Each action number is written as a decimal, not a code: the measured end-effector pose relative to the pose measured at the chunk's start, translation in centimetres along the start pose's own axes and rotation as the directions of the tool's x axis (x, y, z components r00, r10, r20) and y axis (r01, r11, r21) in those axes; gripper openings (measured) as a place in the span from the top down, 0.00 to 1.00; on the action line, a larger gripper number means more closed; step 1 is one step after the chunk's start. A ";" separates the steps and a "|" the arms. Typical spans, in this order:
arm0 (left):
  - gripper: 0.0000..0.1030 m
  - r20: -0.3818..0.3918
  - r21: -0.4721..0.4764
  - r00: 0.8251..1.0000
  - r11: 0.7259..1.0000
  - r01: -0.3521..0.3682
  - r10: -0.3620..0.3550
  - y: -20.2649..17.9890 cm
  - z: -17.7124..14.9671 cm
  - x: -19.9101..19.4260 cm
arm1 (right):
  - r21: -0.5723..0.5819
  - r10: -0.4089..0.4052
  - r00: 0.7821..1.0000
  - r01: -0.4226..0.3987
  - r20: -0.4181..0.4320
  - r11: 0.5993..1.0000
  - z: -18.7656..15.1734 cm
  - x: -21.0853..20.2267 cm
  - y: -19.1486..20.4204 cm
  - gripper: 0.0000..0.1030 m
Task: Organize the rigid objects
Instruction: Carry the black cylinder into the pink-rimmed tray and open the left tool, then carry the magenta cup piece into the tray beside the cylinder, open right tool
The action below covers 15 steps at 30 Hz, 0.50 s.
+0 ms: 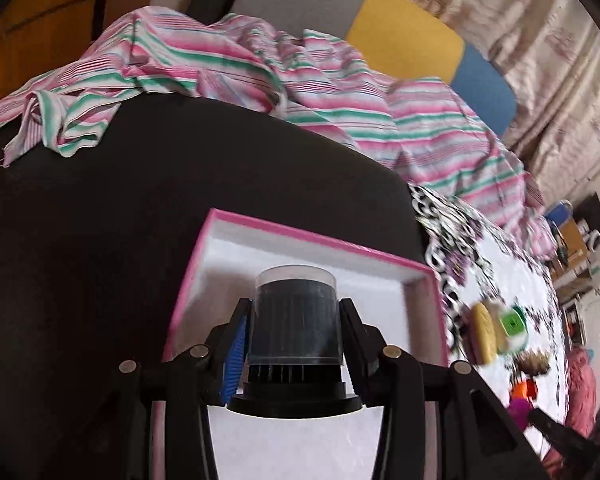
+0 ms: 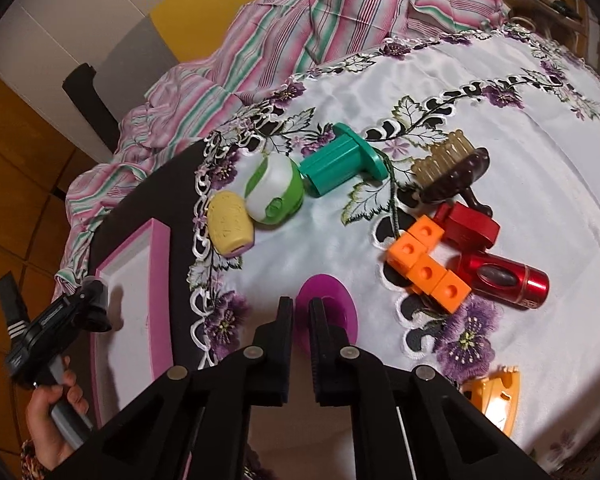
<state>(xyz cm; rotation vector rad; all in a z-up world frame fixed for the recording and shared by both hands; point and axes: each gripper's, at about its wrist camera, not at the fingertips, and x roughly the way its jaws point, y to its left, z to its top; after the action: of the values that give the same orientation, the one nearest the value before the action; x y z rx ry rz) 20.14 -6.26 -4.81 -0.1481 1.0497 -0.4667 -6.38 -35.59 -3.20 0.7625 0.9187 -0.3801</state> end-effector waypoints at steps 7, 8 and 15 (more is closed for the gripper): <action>0.52 0.012 -0.003 0.999 0.999 -0.044 0.045 0.4 0.8 -0.3 | 0.003 0.004 1.000 -0.004 -0.006 1.000 0.3 0.3 -0.1 0.93; 0.51 0.017 -0.007 0.999 1.000 -0.029 0.029 0.4 0.7 -0.8 | 0.002 0.005 1.000 -0.005 -0.012 1.000 0.3 0.4 -0.1 0.91; 0.51 0.066 -0.030 0.997 0.998 0.049 -0.047 0.3 -1.7 -4.4 | -0.026 -0.039 0.996 0.037 -0.079 0.999 -0.4 2.0 0.2 0.76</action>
<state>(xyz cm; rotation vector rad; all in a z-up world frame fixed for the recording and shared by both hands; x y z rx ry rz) 16.91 -3.90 -2.24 -0.2154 0.9911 -0.4855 -5.39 -35.11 -4.94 0.7421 1.0121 -0.3734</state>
